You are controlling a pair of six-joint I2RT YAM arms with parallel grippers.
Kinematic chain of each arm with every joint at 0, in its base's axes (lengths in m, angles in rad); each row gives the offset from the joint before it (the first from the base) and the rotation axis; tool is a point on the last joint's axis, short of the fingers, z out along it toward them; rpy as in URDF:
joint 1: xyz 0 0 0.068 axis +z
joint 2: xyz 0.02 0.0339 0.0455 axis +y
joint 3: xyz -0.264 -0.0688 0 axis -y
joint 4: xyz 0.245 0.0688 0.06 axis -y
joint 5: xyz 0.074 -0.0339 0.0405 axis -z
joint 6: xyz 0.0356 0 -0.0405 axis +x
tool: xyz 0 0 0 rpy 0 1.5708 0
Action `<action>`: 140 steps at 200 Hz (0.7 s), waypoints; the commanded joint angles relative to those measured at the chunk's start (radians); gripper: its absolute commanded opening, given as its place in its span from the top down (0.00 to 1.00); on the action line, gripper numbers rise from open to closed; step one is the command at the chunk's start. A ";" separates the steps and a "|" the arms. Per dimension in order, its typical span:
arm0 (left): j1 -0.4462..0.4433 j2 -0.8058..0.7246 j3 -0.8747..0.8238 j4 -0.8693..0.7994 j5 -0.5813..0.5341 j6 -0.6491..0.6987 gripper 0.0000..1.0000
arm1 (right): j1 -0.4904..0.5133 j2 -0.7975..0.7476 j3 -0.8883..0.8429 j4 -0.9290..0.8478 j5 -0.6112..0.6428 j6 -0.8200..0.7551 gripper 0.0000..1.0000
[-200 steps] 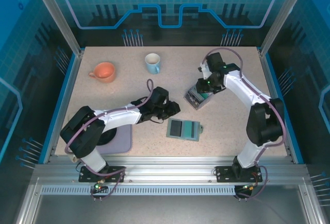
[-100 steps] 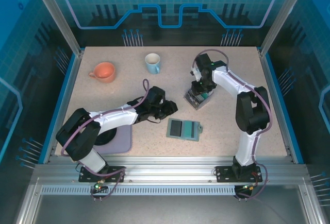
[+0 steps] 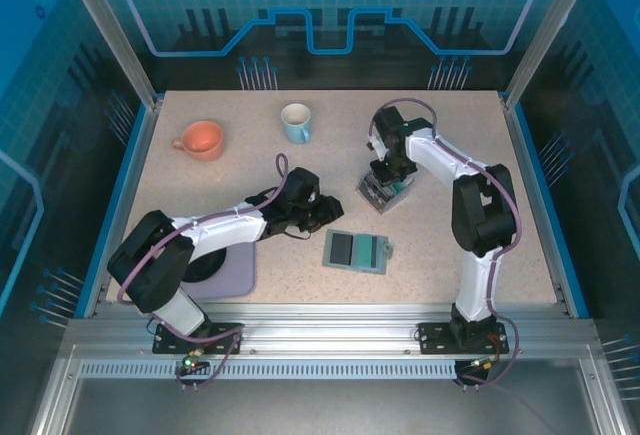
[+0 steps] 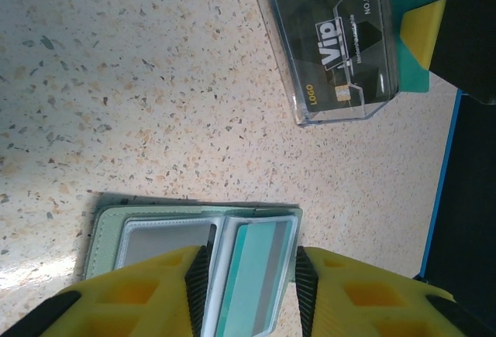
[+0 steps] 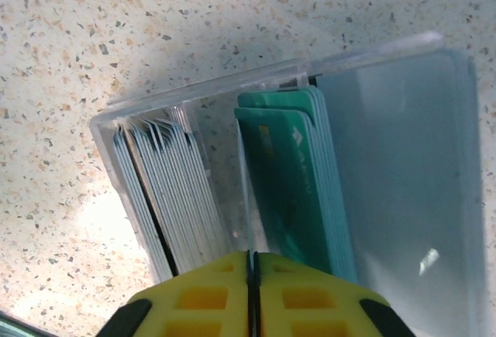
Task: Put the credit cards into the card holder
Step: Pick up the credit card from the storage box.
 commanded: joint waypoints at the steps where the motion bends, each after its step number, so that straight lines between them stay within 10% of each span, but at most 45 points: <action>1: 0.011 -0.030 -0.016 -0.029 0.013 0.010 0.62 | 0.015 -0.064 0.029 -0.048 0.030 -0.017 0.91; 71: 0.016 -0.040 -0.021 -0.059 -0.003 0.022 0.62 | 0.025 -0.167 0.039 -0.092 0.086 0.033 0.95; 140: 0.046 -0.037 -0.064 -0.130 0.025 0.064 0.51 | 0.128 -0.519 -0.332 0.052 -0.169 0.505 1.00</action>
